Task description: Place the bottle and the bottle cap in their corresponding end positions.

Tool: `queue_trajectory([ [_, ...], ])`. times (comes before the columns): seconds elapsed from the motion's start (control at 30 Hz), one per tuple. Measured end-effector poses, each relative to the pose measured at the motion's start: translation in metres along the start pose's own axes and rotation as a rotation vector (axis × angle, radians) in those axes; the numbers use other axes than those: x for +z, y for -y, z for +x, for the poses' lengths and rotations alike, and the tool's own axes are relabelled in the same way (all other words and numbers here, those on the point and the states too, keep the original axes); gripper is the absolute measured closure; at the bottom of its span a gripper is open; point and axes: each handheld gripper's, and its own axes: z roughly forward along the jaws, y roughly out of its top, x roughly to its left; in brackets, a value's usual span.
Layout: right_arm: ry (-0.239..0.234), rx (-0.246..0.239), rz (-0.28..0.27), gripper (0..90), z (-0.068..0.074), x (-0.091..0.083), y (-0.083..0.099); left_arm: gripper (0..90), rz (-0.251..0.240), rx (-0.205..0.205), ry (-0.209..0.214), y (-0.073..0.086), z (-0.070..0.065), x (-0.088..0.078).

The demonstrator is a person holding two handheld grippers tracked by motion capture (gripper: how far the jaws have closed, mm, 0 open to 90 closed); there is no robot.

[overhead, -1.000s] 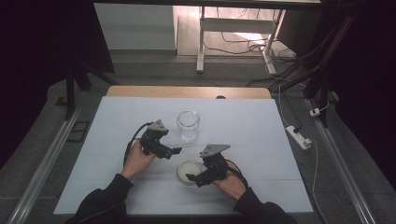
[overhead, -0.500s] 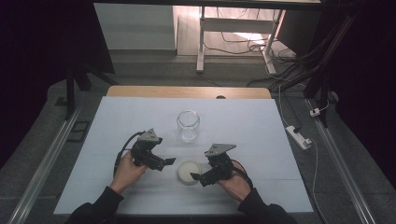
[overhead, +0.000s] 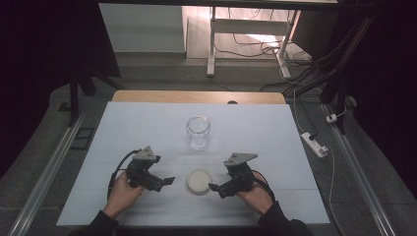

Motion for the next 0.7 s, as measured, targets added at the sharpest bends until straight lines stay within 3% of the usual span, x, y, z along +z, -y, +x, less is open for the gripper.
queue_trajectory([
  [0.27,0.051,0.029,0.007,0.0,-0.005,-0.018,0.013,0.0,0.039,-0.039,-0.036,0.021,-0.001,-0.013],
  [0.7,0.114,0.092,0.007,0.0,-0.01,-0.051,0.038,0.0,0.015,-0.128,-0.111,0.06,-0.001,-0.049],
])
